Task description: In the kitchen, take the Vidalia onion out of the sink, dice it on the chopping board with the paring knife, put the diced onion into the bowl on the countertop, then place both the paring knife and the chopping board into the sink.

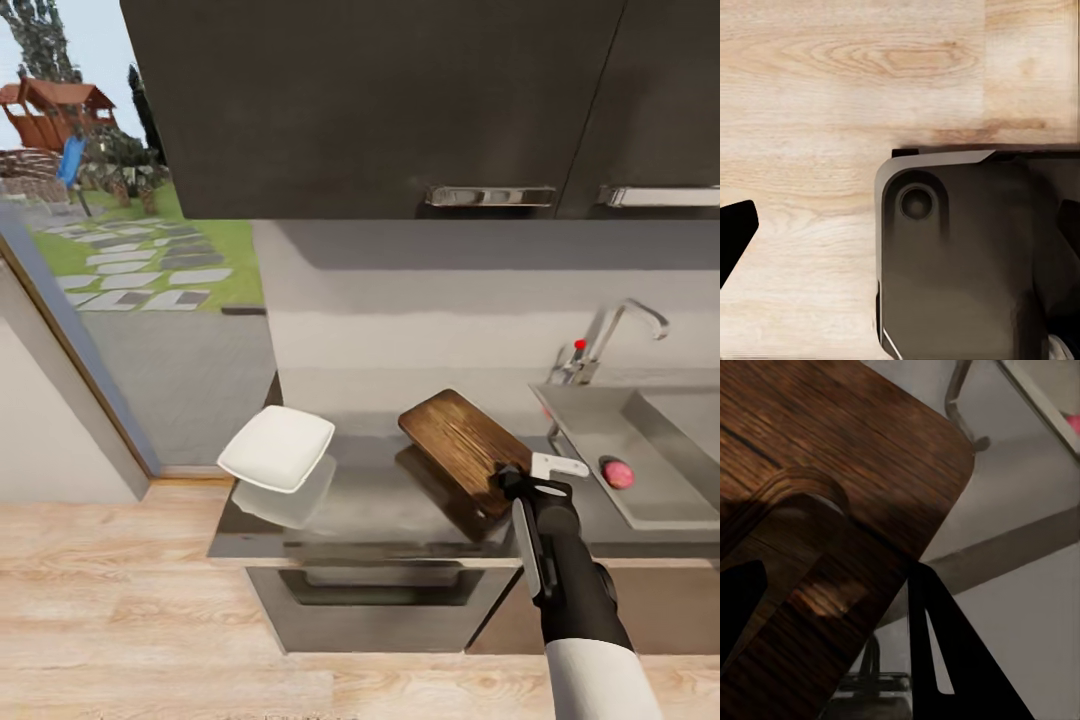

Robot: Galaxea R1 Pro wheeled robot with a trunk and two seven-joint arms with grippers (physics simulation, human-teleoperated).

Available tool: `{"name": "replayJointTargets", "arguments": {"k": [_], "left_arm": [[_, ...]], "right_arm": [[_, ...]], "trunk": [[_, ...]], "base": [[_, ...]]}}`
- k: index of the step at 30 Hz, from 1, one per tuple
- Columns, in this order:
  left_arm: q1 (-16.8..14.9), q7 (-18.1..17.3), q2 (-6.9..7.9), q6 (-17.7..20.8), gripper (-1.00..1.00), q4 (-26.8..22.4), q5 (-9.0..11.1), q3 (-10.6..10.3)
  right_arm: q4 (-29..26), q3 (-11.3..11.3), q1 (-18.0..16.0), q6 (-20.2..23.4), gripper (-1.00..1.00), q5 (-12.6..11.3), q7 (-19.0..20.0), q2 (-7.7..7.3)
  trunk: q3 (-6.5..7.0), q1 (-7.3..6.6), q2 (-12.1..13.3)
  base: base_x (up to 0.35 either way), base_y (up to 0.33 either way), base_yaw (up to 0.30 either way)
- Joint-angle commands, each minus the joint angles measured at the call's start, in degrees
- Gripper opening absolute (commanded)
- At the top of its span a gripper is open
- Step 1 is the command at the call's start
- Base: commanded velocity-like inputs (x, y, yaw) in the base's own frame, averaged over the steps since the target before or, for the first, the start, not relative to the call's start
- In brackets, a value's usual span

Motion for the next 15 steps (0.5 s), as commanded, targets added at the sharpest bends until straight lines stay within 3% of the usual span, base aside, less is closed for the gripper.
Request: {"name": "replayJointTargets", "arguments": {"k": [1,15], "left_arm": [[0.0,0.0,0.01,-0.2,1.00,0.0,0.0,0.0],[0.0,0.0,0.01,-0.2,1.00,0.0,0.0,0.0]], "right_arm": [[-0.1,0.0,0.0,0.4,-1.00,0.6,0.2,0.03],[-0.1,0.0,0.0,0.4,-1.00,0.5,0.2,0.03]], "trunk": [[-0.16,0.03,-0.1],[-0.92,0.03,-0.1]], "base": [[0.000,-0.310,0.226],[0.000,-0.310,0.214]]}}
